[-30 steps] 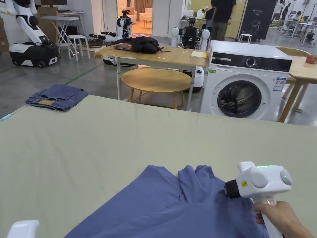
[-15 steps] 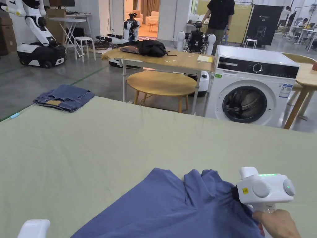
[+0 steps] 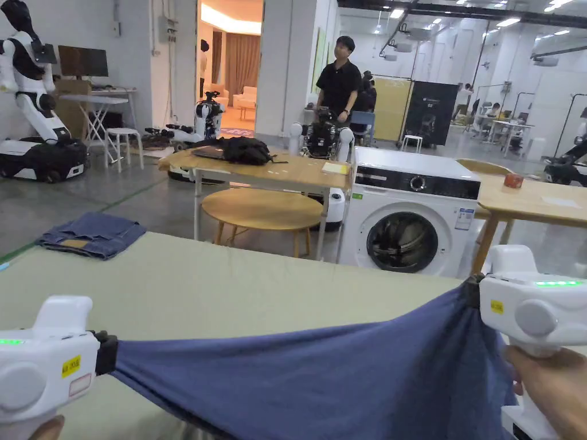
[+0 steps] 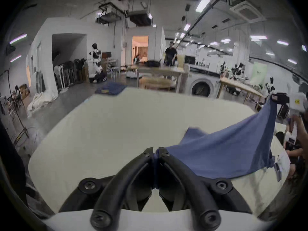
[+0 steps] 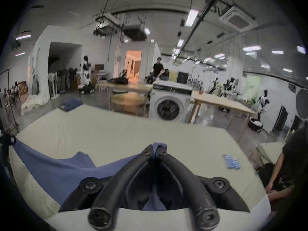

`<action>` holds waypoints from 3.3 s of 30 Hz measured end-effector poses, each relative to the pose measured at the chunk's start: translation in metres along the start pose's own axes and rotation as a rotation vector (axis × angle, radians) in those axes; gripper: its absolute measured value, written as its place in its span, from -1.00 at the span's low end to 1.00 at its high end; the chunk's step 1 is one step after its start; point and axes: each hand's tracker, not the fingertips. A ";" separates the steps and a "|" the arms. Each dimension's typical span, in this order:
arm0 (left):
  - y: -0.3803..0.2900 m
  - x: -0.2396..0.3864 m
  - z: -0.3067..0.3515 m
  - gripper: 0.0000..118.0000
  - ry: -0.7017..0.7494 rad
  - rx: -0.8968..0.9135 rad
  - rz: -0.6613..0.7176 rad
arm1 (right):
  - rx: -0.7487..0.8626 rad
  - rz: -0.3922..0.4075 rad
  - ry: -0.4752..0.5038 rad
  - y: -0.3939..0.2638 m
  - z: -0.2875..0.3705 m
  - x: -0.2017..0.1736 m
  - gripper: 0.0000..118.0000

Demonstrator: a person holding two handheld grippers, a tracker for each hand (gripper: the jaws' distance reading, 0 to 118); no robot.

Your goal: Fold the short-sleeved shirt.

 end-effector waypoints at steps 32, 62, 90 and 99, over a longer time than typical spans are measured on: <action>0.370 0.063 -0.034 -1.00 0.002 0.274 -0.074 | 0.325 -0.008 -0.293 0.240 0.021 0.082 -0.99; 0.151 0.049 0.009 -1.00 -0.049 0.175 -0.129 | 0.151 -0.002 -0.250 0.018 0.113 0.067 -0.99; -0.175 0.016 0.085 -1.00 -0.092 -0.256 -0.095 | -0.320 0.006 -0.125 -0.269 0.236 0.016 -0.99; -0.221 0.007 0.052 -1.00 -0.092 -0.458 -0.141 | -0.605 0.001 -0.081 -0.344 0.215 0.030 -0.99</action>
